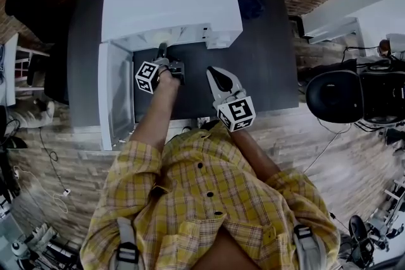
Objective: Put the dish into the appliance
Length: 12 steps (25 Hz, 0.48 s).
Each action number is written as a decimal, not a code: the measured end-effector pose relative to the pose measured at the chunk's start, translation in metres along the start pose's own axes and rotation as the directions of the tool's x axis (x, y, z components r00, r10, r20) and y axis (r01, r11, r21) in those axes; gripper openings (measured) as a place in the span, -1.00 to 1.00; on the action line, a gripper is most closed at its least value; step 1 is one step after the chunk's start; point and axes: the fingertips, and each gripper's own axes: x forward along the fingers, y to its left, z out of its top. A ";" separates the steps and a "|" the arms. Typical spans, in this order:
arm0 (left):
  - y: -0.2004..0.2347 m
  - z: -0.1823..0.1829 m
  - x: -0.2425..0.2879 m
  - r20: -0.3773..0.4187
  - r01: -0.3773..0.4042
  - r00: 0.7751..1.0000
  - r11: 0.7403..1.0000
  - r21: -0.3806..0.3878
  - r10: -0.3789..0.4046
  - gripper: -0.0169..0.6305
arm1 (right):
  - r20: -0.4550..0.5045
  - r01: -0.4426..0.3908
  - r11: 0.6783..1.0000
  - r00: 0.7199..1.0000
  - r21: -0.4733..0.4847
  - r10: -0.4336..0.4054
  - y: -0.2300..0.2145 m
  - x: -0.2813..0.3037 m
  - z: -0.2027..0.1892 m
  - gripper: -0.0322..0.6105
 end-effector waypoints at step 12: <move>-0.009 -0.009 -0.045 -0.073 0.080 0.994 0.995 0.055 -0.076 -0.63 | 0.015 0.002 1.000 1.000 0.005 -0.002 0.016 -0.010 -0.002 -0.89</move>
